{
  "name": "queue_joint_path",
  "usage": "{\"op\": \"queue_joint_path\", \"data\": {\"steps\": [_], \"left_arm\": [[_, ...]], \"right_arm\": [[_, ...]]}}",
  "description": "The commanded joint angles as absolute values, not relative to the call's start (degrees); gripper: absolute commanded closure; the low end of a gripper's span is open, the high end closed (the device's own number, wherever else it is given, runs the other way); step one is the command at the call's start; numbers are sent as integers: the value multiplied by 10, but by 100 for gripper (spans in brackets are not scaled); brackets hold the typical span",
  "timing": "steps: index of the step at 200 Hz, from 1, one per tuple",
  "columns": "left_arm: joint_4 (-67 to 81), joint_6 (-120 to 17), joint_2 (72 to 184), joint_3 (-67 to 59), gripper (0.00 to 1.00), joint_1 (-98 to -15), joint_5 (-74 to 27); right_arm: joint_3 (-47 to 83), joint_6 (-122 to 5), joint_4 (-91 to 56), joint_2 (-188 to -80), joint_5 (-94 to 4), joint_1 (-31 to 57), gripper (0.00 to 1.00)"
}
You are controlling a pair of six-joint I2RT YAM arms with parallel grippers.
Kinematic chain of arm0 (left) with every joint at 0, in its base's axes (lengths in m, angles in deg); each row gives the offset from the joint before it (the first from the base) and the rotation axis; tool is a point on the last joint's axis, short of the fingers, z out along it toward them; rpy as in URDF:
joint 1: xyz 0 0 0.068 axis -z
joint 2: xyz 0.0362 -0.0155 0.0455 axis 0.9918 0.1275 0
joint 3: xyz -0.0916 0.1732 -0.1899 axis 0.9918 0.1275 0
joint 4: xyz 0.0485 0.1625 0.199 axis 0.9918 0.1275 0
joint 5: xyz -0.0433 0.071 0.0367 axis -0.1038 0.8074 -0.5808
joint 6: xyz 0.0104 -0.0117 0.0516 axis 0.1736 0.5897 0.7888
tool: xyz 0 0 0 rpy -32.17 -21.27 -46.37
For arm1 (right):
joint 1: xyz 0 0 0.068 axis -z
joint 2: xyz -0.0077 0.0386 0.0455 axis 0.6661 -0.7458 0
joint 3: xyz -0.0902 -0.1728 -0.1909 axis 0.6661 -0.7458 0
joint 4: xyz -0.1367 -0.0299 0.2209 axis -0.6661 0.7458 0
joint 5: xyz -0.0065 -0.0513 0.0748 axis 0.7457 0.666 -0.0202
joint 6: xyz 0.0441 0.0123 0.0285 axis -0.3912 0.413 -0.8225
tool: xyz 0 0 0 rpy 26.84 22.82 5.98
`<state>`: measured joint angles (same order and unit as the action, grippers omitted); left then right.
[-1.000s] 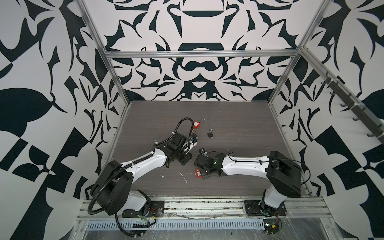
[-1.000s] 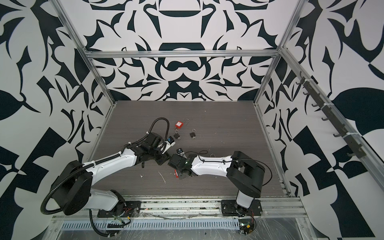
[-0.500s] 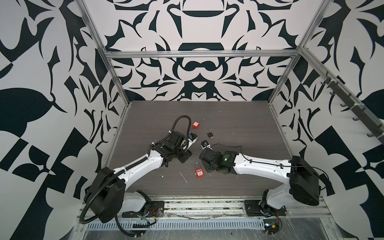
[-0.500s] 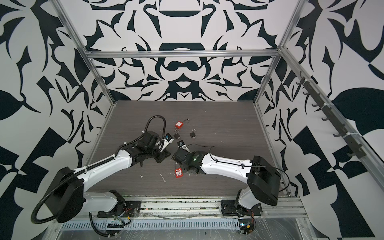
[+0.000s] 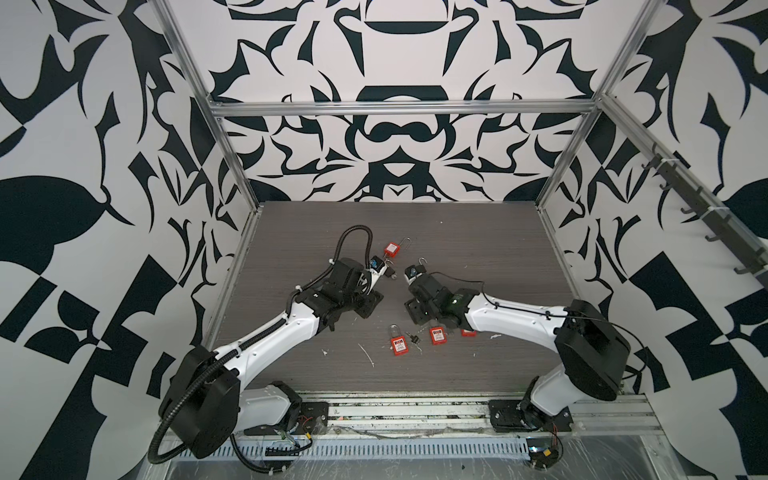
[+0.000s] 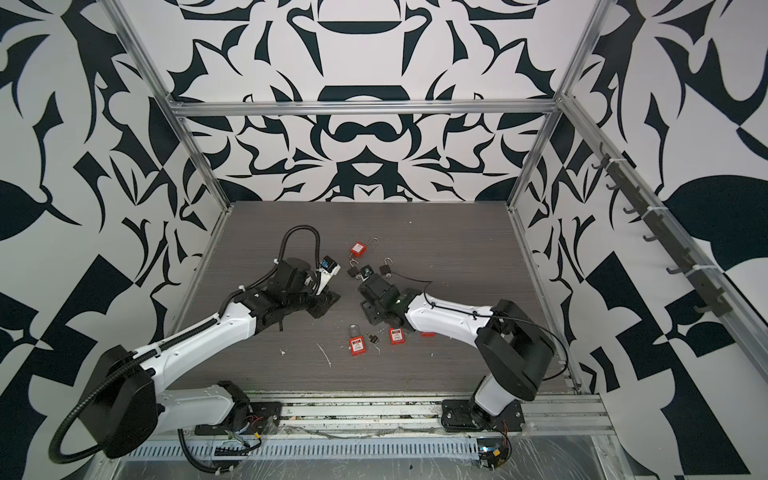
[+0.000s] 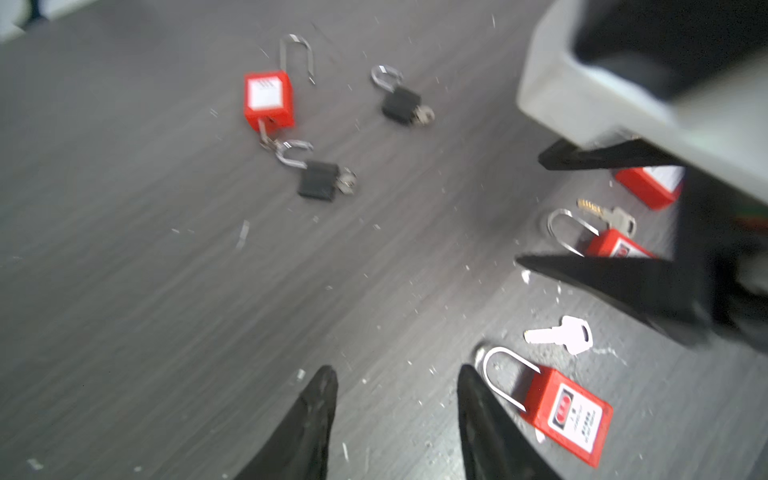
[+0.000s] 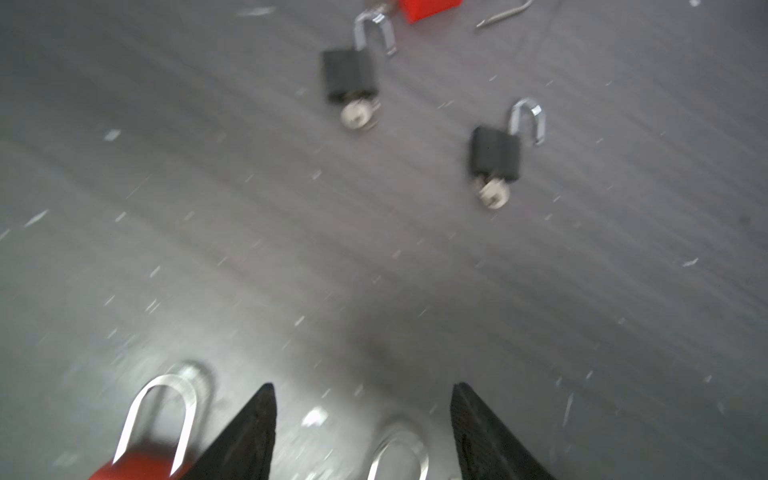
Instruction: Lock with the key
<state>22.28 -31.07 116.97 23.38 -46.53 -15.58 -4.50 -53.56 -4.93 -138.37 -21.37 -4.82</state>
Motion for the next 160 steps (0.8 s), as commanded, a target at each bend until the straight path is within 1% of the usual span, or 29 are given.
{"op": "queue_joint_path", "data": {"steps": [1, 30, 86, 120, 160], "left_arm": [[193, -337, 1148, 232, 45, -476, -126], [165, -347, 1140, 246, 39, -491, -109], [179, -354, 1169, 216, 39, -538, -133], [191, -343, 1186, 202, 39, -547, -134], [206, -331, 1230, 184, 38, -554, -135]], "right_arm": [[10, -470, -99, -1414, -280, -21, 29], [91, -414, -82, -1491, -311, -9, 28], [245, -396, -32, -1630, -350, 16, 28], [286, -399, -28, -1675, -350, 24, 31], [328, -403, -16, -1720, -357, 33, 39]]}}
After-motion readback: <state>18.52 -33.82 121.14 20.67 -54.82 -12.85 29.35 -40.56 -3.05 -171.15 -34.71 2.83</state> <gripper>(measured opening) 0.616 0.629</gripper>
